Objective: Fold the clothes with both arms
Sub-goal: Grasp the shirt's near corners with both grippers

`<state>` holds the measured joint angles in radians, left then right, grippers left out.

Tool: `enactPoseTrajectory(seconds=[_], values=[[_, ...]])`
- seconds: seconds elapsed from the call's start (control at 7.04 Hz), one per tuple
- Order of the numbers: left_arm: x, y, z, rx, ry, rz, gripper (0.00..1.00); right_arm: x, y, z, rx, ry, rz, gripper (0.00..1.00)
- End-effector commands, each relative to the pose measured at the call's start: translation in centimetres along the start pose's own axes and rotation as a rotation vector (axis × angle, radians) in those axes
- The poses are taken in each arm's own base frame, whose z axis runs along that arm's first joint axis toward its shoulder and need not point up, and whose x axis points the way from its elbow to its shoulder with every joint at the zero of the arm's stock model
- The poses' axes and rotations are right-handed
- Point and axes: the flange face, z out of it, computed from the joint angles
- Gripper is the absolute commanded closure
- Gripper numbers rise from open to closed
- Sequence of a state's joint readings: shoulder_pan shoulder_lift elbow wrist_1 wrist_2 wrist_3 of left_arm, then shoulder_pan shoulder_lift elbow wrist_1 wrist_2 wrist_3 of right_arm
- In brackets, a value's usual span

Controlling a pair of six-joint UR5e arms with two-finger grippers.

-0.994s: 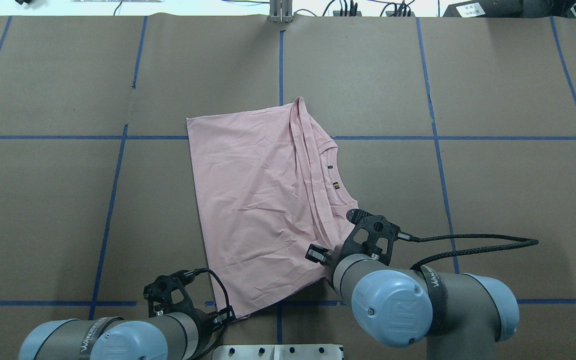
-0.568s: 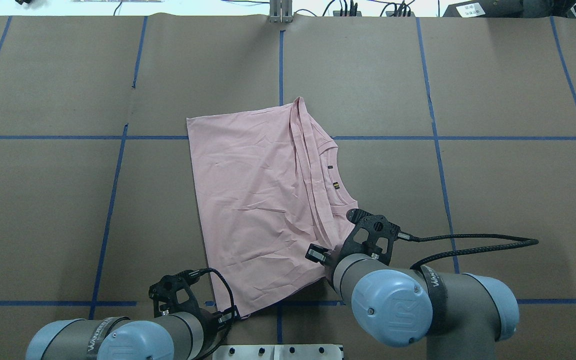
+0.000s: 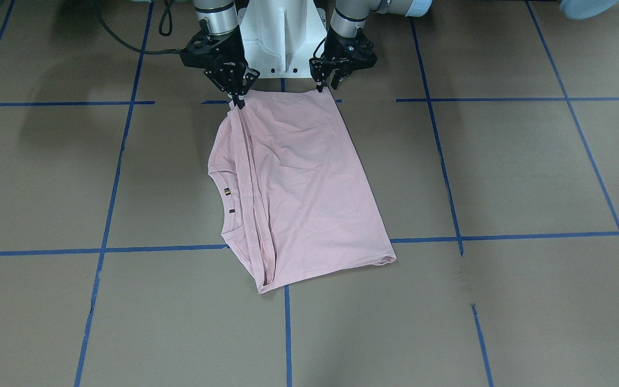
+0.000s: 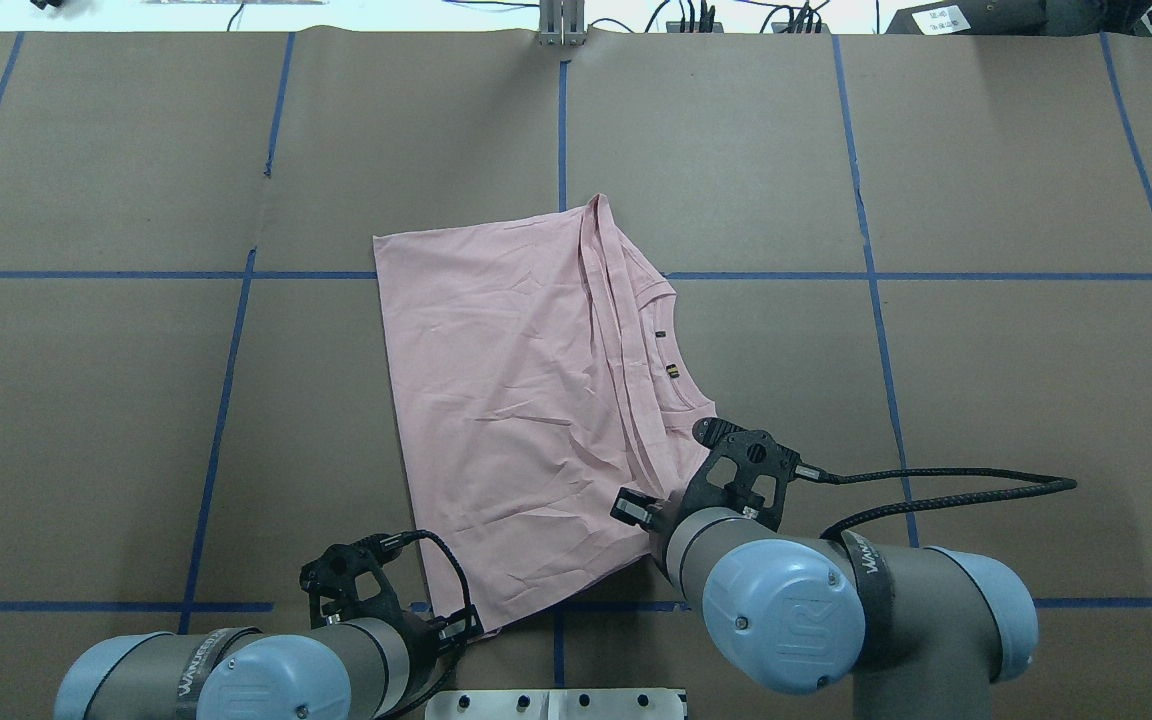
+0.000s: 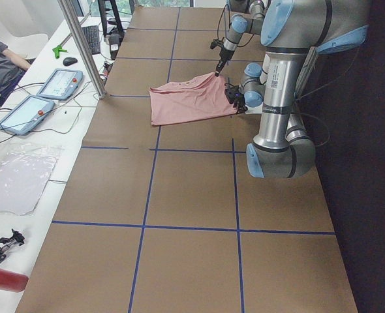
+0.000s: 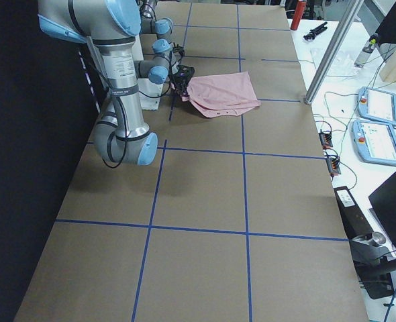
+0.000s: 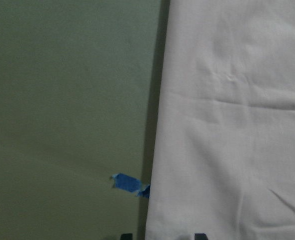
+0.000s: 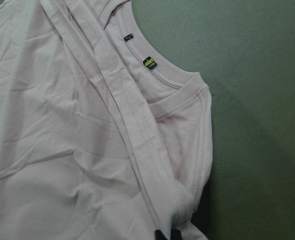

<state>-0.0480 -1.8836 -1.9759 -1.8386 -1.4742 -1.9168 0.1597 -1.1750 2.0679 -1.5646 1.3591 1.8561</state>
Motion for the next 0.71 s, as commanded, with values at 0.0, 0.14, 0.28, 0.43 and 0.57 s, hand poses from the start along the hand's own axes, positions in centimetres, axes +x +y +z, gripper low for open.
enactPoseTrajectory(seconds=[0.0,0.14,0.28,0.43,0.57], values=[[0.00,0.03,0.00,-0.001,0.001,0.003,0.50,-0.03,-0.08,-0.07,0.001,-0.001,0.001,1.00],[0.00,0.03,0.00,-0.001,0.001,0.004,0.51,0.04,-0.10,-0.03,0.001,0.000,0.001,1.00],[0.00,0.03,0.00,-0.001,0.001,0.006,0.51,-0.02,0.00,-0.07,-0.001,-0.001,0.000,1.00],[0.23,0.16,0.49,0.001,-0.004,0.006,0.51,0.05,-0.01,-0.03,0.000,0.000,0.000,1.00],[0.63,0.32,0.63,0.000,-0.001,0.006,0.51,-0.02,0.00,-0.07,-0.001,-0.001,0.000,1.00]])
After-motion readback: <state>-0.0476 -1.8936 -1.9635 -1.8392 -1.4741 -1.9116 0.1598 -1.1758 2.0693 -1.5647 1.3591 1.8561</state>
